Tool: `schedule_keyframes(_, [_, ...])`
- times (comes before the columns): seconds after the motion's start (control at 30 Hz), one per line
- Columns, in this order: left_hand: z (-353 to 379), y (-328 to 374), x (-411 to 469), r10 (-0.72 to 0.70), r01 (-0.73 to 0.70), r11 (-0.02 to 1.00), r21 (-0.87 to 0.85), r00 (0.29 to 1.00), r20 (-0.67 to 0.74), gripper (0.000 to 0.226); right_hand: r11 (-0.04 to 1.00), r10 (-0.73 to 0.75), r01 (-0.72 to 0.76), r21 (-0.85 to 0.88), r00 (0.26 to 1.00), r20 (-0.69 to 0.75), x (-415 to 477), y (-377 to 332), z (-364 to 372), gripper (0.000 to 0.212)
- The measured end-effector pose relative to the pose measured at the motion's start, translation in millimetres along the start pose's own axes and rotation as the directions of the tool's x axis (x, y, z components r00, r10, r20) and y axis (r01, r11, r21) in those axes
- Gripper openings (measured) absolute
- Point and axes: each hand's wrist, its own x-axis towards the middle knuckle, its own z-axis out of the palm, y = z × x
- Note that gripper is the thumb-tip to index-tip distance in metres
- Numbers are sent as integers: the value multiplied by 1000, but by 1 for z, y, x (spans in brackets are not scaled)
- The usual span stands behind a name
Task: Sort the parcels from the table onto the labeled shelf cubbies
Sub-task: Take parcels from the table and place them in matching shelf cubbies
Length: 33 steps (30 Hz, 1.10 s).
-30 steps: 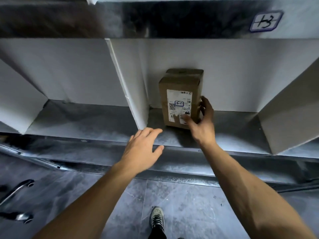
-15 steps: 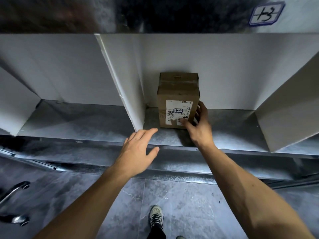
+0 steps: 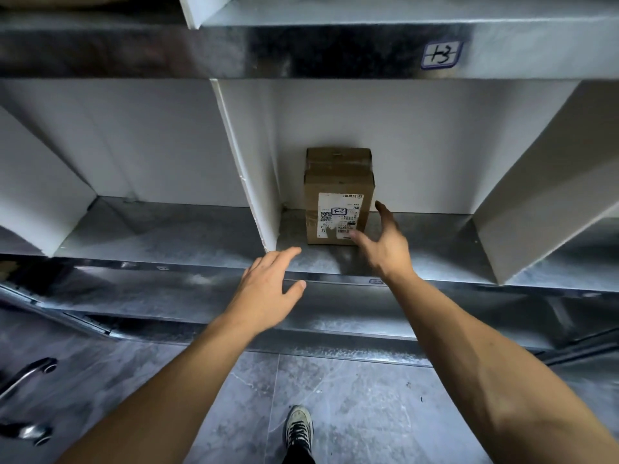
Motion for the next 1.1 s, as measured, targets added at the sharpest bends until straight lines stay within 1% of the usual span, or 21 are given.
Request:
schedule_keyframes(0.07, [2, 7, -7, -8, 7, 999, 31, 1000, 13, 56, 991, -30, 31, -128, 999, 12, -16, 1, -13, 64])
schedule_keyframes(0.13, [4, 14, -13, -9, 7, 997, 82, 1000, 18, 56, 948, -95, 116, -295, 992, 85, -37, 5, -28, 53])
schedule_keyframes(0.2, [5, 24, -19, -7, 6, 991, 137, 1000, 10, 56, 846, -176, 241, -475, 968, 179, -57, 11, -45, 50])
schedule_keyframes(0.27, [4, 36, -23, 10, -9, 980, 196, 1000, -9, 55, 717, -245, 335, -611, 942, 228, -76, 15, -62, 48])
schedule_keyframes(0.37, [1, 55, -28, 61, -49, 959, 280, 997, -37, 54, 568, -287, 397, -721, 917, 278, -97, 16, -85, 48])
schedule_keyframes(0.43, [-1, 68, -31, 89, -72, 946, 317, 995, -41, 53, 509, -297, 417, -753, 906, 300, -109, 16, -98, 47])
schedule_keyframes(0.57, [-7, 92, -34, 156, -139, 916, 377, 988, -16, 54, 498, -335, 377, -781, 914, 227, -128, 11, -120, 43])
schedule_keyframes(0.73, [-16, 124, -38, 219, -207, 874, 439, 975, 23, 56, 488, -297, 304, -818, 939, 171, -157, 13, -147, 41])
schedule_keyframes(0.9, [-13, 147, -58, 285, -276, 860, 429, 957, 43, 59, 562, -212, 168, -810, 976, 55, -204, 17, -169, 42])
schedule_keyframes(1.1, [18, 177, -97, 390, -419, 819, 392, 908, 154, 59, 595, -83, -10, -803, 994, -73, -286, 47, -186, 45])
